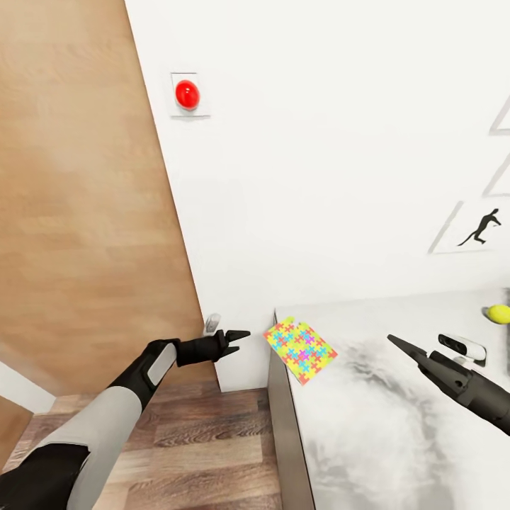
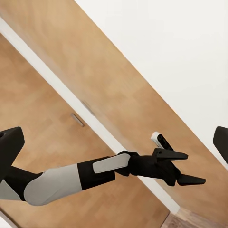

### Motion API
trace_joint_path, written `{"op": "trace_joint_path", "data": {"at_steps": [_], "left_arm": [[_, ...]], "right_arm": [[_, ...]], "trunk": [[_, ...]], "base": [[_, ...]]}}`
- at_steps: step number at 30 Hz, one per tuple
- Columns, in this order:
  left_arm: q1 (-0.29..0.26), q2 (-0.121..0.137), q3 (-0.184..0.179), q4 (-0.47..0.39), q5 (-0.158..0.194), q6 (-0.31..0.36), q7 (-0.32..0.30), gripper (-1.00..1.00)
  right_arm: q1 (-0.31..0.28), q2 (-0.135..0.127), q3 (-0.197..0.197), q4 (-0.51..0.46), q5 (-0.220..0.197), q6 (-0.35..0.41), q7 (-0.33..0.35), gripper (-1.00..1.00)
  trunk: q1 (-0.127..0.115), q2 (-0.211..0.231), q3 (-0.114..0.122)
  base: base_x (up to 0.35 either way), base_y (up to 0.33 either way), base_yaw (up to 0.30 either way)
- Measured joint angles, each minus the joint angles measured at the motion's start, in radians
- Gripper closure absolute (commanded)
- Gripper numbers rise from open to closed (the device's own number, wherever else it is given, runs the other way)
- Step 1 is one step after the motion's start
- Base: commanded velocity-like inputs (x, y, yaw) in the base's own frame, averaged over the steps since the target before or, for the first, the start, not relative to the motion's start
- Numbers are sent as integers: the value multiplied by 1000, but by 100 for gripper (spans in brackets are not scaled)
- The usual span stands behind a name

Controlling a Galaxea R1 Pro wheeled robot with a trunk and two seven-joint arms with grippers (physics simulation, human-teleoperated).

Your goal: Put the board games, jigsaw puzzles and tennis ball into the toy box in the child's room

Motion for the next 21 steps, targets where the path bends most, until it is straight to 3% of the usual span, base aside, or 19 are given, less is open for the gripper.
{"op": "trace_joint_path", "data": {"at_steps": [21], "left_arm": [[-3,-2,2,-4,-1,-2,9,-100]], "right_arm": [[0,0,0,0,0,-3,2,-100]], "trunk": [[81,-147,-66]], "base": [[0,0,0]]}}
